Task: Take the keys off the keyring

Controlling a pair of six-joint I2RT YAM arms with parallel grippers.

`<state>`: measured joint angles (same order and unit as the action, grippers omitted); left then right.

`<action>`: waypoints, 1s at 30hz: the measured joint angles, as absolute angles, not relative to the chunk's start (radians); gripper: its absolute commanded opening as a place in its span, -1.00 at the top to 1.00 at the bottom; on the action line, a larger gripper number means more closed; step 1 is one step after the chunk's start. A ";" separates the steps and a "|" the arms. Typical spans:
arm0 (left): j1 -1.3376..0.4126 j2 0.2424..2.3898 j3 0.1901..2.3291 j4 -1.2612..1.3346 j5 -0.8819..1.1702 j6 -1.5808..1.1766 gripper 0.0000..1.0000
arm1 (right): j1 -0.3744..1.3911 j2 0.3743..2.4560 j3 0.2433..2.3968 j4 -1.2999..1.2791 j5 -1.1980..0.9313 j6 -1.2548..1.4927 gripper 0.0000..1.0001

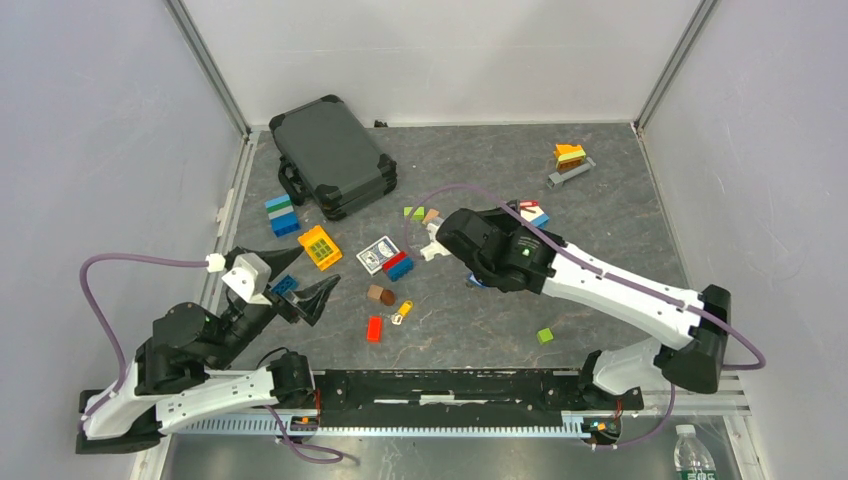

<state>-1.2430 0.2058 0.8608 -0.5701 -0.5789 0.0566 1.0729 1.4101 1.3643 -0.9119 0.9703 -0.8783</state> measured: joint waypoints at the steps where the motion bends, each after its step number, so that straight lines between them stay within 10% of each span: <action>1: -1.243 0.208 0.860 -0.569 -0.580 0.057 -0.78 | 1.075 1.394 1.352 -0.883 0.982 -0.911 1.00; 14: -1.243 0.232 0.841 -0.543 -0.585 0.057 -0.78 | 1.178 1.161 1.156 -0.511 0.857 -1.292 1.00; 30: -1.243 0.249 0.834 -0.498 -0.493 0.057 -0.71 | 1.211 0.929 1.036 -0.315 0.096 -1.382 1.00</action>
<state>-1.2430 0.2493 0.8341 -0.4976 -0.4934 0.0570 1.2110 0.9287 1.0363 -0.3145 0.0956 -1.3823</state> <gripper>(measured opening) 0.873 0.016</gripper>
